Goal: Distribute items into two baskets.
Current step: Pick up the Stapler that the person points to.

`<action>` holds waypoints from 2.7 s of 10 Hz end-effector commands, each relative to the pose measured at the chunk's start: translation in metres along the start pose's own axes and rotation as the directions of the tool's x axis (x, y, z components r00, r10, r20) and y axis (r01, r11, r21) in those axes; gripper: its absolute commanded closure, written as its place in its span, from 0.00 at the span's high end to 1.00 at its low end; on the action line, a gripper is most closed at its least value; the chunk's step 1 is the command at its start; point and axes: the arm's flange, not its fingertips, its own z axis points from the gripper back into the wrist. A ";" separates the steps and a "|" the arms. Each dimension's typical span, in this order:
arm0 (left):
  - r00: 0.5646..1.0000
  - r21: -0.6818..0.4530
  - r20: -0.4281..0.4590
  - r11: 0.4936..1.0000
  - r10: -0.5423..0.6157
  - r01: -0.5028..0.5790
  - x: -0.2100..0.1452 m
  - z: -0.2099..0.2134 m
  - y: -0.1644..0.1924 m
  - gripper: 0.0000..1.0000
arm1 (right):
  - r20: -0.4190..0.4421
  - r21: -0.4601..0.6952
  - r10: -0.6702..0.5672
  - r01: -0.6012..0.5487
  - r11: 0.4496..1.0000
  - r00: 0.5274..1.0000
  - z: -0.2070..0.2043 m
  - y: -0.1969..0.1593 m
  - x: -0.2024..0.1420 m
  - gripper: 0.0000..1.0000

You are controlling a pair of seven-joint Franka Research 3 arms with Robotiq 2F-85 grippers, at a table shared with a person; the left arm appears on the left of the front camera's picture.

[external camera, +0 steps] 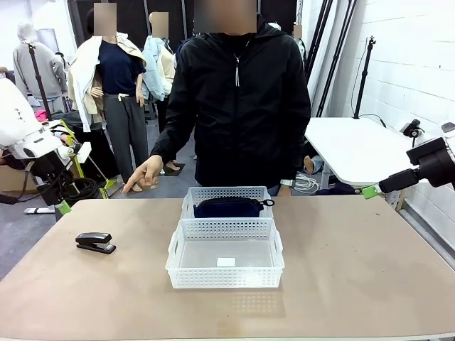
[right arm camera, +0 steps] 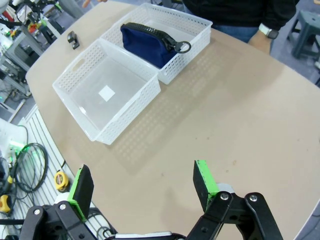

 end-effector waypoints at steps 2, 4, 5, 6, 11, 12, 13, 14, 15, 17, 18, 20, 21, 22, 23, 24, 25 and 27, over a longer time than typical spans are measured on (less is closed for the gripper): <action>0.994 -0.016 -0.026 0.994 -0.107 0.106 0.001 -0.012 0.006 1.00 | 0.002 0.007 -0.016 0.016 1.000 1.000 -0.001 0.001 0.001 1.00; 0.982 -0.036 -0.023 0.982 -0.185 0.184 0.010 -0.015 0.000 1.00 | 0.002 0.007 -0.016 0.016 1.000 1.000 -0.001 0.001 0.001 1.00; 0.974 -0.031 -0.013 0.974 -0.226 0.225 0.013 -0.018 -0.003 1.00 | 0.002 0.007 -0.016 0.016 1.000 1.000 -0.001 0.001 0.001 1.00; 0.969 -0.038 -0.017 0.968 -0.247 0.247 0.016 -0.023 -0.004 1.00 | 0.002 0.007 -0.016 0.016 1.000 1.000 -0.001 0.001 0.001 1.00; 0.958 -0.070 -0.040 0.957 -0.285 0.282 0.017 -0.064 -0.008 1.00 | 0.002 0.007 -0.016 0.016 1.000 1.000 -0.001 0.001 0.001 1.00; 0.953 -0.060 -0.036 0.953 -0.301 0.298 0.017 -0.072 -0.009 1.00 | 0.002 0.007 -0.016 0.016 1.000 1.000 -0.001 0.001 0.001 1.00; 0.950 -0.046 -0.037 0.950 -0.310 0.309 0.018 -0.078 -0.007 1.00 | 0.002 0.007 -0.016 0.016 1.000 1.000 -0.001 0.001 0.001 1.00; 0.950 -0.053 -0.038 0.950 -0.309 0.307 0.017 -0.085 -0.007 1.00 | 0.002 0.007 -0.016 0.016 1.000 1.000 -0.001 0.001 0.001 1.00; 0.950 -0.069 -0.042 0.950 -0.309 0.305 0.018 -0.093 -0.008 1.00 | 0.002 0.007 -0.016 0.016 1.000 1.000 -0.001 0.001 0.001 1.00; 0.950 -0.080 -0.048 0.949 -0.308 0.303 0.019 -0.105 -0.008 1.00 | 0.002 0.007 -0.016 0.016 1.000 1.000 -0.001 0.001 0.001 1.00; 0.949 -0.076 -0.051 0.949 -0.311 0.307 0.019 -0.111 -0.009 1.00 | 0.002 0.007 -0.016 0.016 1.000 1.000 -0.001 0.001 0.001 1.00; 0.949 -0.081 -0.058 0.949 -0.310 0.305 0.019 -0.122 -0.010 1.00 | 0.002 0.007 -0.016 0.016 1.000 1.000 -0.001 0.001 0.001 1.00; 0.949 -0.089 -0.057 0.949 -0.309 0.303 0.018 -0.127 -0.012 1.00 | 0.002 0.007 -0.016 0.016 1.000 1.000 -0.001 0.001 0.001 1.00; 0.949 -0.099 -0.056 0.948 -0.309 0.303 0.017 -0.130 -0.013 1.00 | 0.002 0.007 -0.016 0.016 1.000 1.000 -0.001 0.001 0.001 1.00; 0.949 -0.097 -0.062 0.948 -0.309 0.303 0.017 -0.132 -0.013 1.00 | 0.002 0.007 -0.016 0.016 1.000 1.000 -0.001 0.001 0.001 1.00; 0.950 -0.095 -0.073 0.950 -0.305 0.298 0.015 -0.134 -0.012 1.00 | 0.002 0.007 -0.016 0.016 1.000 1.000 -0.001 0.001 0.001 1.00; 0.950 -0.096 -0.078 0.951 -0.303 0.295 0.014 -0.135 -0.012 1.00 | 0.002 0.007 -0.016 0.016 1.000 1.000 -0.001 0.001 0.001 1.00; 0.945 -0.091 -0.094 0.948 -0.314 0.306 0.013 -0.139 -0.012 1.00 | 0.002 0.007 -0.016 0.016 1.000 1.000 -0.001 0.001 0.001 1.00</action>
